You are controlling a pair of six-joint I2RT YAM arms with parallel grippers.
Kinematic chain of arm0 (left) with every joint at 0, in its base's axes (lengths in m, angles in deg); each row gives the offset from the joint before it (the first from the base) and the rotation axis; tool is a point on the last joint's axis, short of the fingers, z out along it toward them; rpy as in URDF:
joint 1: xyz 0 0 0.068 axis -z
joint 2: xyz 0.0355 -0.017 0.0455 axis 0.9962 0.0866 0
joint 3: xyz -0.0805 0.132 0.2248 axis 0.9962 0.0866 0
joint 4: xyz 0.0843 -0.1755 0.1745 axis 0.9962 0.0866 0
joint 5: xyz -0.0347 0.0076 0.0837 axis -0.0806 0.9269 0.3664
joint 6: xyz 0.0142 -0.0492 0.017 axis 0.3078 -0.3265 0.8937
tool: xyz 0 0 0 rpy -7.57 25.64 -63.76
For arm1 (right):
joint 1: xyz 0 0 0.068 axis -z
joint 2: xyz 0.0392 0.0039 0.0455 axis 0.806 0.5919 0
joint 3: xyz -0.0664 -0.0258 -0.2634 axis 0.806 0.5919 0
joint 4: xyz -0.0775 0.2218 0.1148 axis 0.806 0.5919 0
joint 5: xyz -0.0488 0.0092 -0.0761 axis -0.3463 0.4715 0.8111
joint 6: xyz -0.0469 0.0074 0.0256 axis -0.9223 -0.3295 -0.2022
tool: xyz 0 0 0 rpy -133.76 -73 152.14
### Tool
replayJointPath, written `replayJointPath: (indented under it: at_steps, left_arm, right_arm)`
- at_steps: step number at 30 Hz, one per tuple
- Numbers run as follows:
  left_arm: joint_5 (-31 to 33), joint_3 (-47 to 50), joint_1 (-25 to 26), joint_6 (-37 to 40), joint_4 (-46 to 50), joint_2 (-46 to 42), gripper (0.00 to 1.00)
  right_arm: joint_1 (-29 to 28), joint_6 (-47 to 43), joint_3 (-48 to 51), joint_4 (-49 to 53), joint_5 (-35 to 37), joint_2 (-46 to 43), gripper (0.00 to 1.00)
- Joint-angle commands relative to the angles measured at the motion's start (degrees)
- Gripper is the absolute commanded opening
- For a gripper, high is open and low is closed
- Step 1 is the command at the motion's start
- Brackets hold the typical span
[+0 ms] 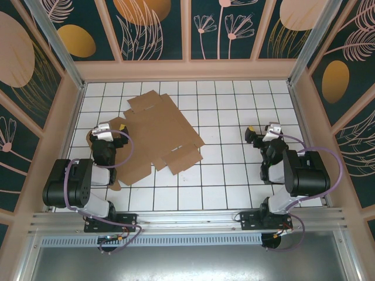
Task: Fold the paper box
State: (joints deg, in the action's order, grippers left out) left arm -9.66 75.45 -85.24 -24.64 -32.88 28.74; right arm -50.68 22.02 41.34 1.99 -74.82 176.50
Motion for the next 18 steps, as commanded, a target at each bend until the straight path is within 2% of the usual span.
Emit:
replayJointPath:
  at_steps: [1, 12, 14, 15, 16, 18]
  left_arm:
    - [0.2, -0.9, 0.2, 0.2, -1.0, -0.1, 0.99]
    - [0.3, -0.7, 0.2, 0.1, -1.3, -0.9, 0.99]
    - [0.3, -2.6, 0.3, 0.2, 7.0, -6.0, 0.99]
    - [2.1, -4.9, 0.7, 0.2, 13.3, -9.4, 0.99]
    - [4.3, -6.8, 1.3, 0.4, 17.0, -12.3, 0.99]
    - [6.3, -10.4, 4.8, 2.8, 21.4, -18.4, 0.99]
  right_arm:
    - [0.2, 0.0, -0.7, -1.0, -1.1, -0.9, 0.99]
    - [0.1, 0.1, -0.6, -1.3, -0.9, -1.0, 0.99]
    - [-1.0, -0.6, 0.0, -2.2, 1.3, -1.6, 0.99]
    - [-2.0, -0.8, 0.1, -0.6, 4.2, -4.0, 0.99]
    - [-2.8, -0.7, -1.6, 5.2, 7.2, -6.9, 0.99]
    - [-5.0, -2.1, -9.0, 21.2, 10.2, -13.2, 0.99]
